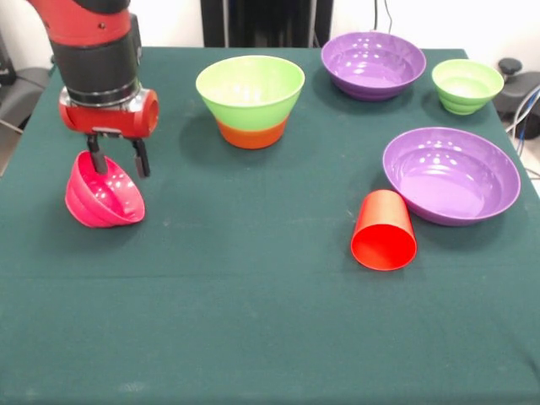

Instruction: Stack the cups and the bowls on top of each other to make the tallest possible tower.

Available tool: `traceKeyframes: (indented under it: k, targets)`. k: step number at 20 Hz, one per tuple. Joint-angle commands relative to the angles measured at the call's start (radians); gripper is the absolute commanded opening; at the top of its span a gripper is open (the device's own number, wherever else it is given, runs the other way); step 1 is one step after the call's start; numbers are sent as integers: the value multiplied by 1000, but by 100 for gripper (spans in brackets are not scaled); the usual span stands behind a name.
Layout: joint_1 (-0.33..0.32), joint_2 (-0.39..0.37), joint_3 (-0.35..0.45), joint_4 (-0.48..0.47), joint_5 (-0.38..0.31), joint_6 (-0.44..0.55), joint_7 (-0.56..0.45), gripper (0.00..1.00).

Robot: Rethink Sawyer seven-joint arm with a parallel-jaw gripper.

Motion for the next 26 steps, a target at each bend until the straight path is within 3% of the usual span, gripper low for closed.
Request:
traceKeyframes:
  k: [1, 13, 20, 26]
  targets:
    - [28, -29, -30, 85, -22, 79, -104, 100]
    - [63, 42, -20, -41, -16, 127, -117, 100]
    - [66, 26, -31, -54, -48, 97, -120, 100]
    - [13, 72, -19, -126, -81, 99, -226, 100]
